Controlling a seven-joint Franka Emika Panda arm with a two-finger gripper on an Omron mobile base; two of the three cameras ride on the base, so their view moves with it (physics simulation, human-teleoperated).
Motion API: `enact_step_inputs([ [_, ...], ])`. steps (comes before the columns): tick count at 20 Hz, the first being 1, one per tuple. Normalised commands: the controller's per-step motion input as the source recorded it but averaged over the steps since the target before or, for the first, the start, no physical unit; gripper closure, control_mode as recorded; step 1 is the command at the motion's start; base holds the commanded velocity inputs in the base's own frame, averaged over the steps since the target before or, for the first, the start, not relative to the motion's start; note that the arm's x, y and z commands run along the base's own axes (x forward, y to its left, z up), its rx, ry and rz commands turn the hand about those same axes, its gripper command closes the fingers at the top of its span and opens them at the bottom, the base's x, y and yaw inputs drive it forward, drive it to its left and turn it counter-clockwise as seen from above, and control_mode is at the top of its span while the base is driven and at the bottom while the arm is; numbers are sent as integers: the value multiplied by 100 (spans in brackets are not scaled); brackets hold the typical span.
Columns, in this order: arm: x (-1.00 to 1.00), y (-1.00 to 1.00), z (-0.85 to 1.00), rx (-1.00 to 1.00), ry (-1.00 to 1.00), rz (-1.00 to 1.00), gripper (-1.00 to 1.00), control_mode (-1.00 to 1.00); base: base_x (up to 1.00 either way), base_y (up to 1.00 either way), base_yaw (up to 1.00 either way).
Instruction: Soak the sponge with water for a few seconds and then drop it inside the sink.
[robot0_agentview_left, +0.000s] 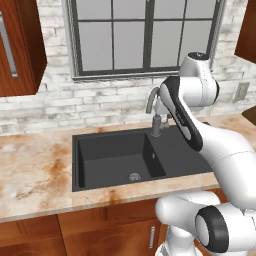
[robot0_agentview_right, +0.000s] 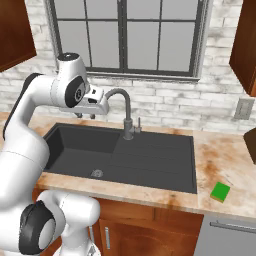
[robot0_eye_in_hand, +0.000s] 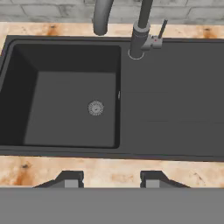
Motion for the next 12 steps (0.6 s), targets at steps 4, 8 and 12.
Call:
enact_step_inputs([
  [4, 0, 0, -3, -3, -3, 0, -100, -100, 0, 0, 0],
  [8, 0, 0, 0, 0, 0, 0, -100, -100, 0, 0, 0],
  [12, 0, 0, 0, 0, 0, 0, -100, -100, 0, 0, 0],
])
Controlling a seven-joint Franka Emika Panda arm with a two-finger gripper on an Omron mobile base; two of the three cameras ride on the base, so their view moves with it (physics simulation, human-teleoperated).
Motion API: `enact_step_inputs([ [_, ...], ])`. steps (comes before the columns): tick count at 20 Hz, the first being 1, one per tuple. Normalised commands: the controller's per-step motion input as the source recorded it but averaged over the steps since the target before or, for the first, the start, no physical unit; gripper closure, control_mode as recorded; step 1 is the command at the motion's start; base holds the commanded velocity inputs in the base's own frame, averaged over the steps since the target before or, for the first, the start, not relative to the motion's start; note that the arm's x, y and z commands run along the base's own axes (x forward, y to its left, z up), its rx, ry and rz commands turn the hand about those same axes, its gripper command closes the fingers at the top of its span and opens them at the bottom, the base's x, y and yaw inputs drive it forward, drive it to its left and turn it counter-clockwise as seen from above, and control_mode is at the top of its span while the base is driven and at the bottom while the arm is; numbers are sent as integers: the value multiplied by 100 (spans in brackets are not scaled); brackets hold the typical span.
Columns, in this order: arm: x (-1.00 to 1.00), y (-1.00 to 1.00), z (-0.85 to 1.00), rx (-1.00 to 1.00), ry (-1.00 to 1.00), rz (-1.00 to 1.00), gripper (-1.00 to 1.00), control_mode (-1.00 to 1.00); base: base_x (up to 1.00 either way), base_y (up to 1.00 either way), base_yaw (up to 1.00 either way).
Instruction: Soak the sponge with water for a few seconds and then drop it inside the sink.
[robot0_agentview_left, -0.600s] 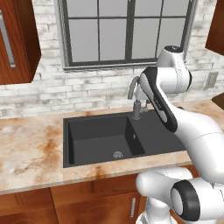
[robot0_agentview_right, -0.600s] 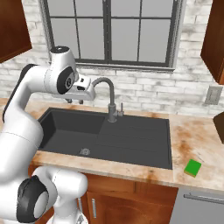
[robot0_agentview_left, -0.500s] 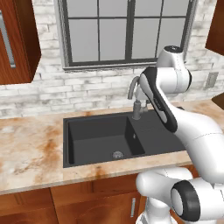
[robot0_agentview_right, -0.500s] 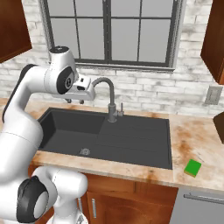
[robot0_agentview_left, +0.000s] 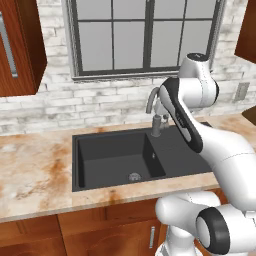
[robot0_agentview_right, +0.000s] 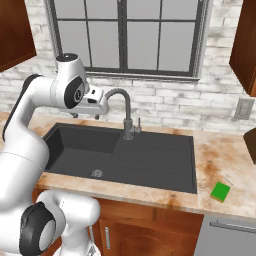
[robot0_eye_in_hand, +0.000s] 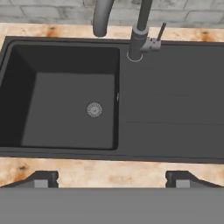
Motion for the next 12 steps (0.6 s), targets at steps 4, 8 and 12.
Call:
enact_step_inputs([
  [4, 0, 0, 0, 0, 0, 0, -100, -100, 0, 0, 0],
  [8, -2, -13, 0, 0, -9, 0, -100, -100, 0, 0, 0],
  [12, -1, -29, 0, 0, -9, 0, -100, -100, 0, 0, 0],
])
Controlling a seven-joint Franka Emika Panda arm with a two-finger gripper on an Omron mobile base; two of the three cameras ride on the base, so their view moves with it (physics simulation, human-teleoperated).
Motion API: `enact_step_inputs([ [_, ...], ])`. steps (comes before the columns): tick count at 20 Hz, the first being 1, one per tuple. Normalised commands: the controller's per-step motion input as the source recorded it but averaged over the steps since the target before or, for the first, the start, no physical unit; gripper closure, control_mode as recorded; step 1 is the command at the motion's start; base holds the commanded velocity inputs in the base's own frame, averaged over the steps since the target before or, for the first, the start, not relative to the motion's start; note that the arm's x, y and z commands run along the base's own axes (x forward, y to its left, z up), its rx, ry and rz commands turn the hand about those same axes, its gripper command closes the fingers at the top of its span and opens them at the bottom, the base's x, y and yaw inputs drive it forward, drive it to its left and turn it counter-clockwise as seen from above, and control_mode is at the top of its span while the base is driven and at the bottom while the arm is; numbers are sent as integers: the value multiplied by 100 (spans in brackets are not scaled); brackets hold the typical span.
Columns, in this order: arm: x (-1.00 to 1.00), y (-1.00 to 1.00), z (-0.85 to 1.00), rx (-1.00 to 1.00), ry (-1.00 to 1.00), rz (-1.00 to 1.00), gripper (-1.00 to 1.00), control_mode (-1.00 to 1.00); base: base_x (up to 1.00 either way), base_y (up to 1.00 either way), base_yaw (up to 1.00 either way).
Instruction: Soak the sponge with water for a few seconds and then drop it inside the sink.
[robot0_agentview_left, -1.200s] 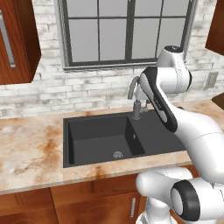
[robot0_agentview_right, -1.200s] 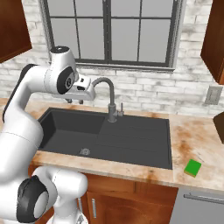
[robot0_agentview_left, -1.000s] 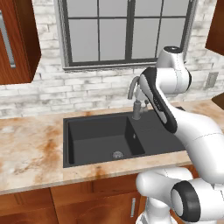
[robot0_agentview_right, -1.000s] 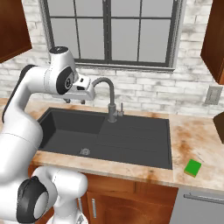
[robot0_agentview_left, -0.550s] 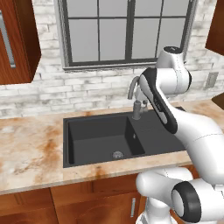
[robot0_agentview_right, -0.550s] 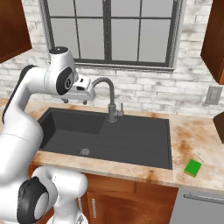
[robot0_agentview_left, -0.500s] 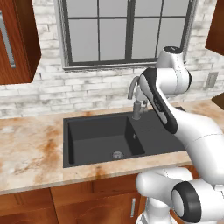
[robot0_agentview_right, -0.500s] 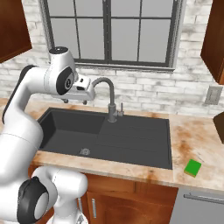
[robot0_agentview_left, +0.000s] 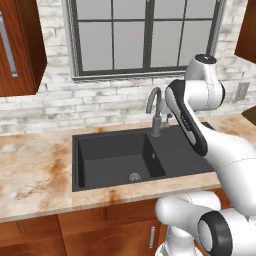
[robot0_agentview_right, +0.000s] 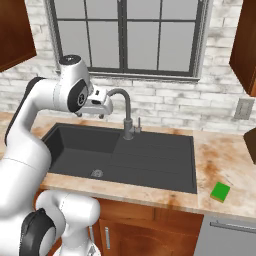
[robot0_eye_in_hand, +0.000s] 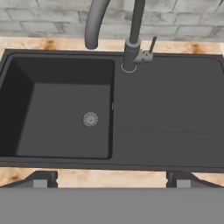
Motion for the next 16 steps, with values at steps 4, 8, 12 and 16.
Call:
enact_step_inputs([
  [4, 0, -23, 0, 0, -6, 0, -100, -100, 0, 0, 0],
  [8, 0, -26, 0, 0, -6, 0, -100, -100, 0, 0, 0],
  [12, 0, -16, -2, -1, -8, 0, -100, -100, 0, 0, 0],
  [16, 0, 0, -2, 0, 0, -1, -100, -100, 0, 0, 0],
])
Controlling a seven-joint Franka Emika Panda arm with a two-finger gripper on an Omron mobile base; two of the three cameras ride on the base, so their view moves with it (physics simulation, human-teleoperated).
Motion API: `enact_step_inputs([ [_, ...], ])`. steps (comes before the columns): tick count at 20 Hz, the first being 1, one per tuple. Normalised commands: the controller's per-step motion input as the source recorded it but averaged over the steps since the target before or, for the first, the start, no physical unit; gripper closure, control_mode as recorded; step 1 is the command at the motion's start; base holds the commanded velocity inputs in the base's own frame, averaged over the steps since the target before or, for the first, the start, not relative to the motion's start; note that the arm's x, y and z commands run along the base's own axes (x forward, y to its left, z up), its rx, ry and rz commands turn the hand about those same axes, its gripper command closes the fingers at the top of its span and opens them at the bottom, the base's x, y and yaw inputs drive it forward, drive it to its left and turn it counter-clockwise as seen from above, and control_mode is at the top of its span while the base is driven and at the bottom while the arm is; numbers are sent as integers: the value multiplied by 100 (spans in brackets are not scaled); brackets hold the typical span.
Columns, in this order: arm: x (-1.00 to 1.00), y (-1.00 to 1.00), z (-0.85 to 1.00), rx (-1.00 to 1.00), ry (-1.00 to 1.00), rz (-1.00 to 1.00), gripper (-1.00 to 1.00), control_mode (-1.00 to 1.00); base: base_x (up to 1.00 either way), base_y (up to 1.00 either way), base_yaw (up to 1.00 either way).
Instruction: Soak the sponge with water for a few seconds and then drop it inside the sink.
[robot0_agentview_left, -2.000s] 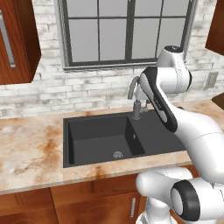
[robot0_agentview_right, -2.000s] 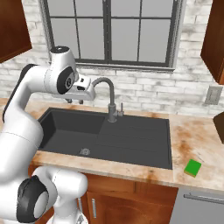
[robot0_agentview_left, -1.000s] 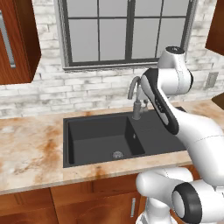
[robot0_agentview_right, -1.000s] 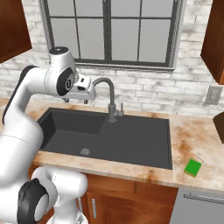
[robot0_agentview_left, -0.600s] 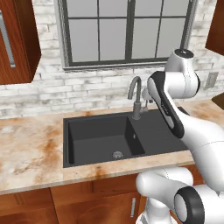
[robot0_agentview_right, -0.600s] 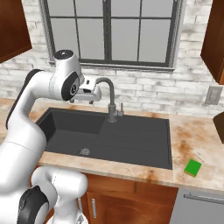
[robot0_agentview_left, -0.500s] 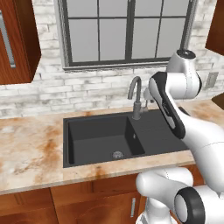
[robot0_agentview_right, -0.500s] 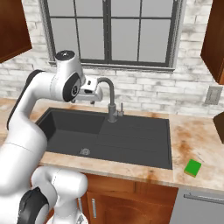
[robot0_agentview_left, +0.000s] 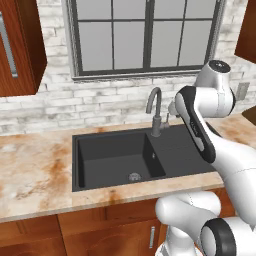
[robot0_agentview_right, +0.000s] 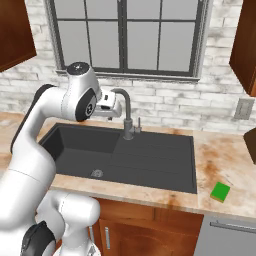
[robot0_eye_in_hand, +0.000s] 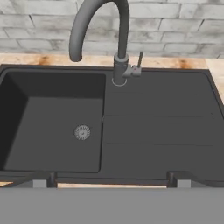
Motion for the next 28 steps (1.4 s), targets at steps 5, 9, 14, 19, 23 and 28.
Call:
enact_step_inputs([
  [5, 0, -14, 0, 0, 0, 0, -100, -100, 0, 0, 0],
  [9, -3, -40, 0, 0, -4, 0, -100, -100, 0, 0, 0],
  [14, 0, -21, 0, 1, -3, 0, -100, -100, 0, 0, 0],
  [19, 0, -5, 0, 2, -1, 0, -100, -100, 0, 0, 0],
  [23, 0, 0, -14, 5, -7, 0, -100, -100, 0, 0, 0],
  [28, 2, 0, -14, 3, -8, 0, -100, -100, 0, 0, 0],
])
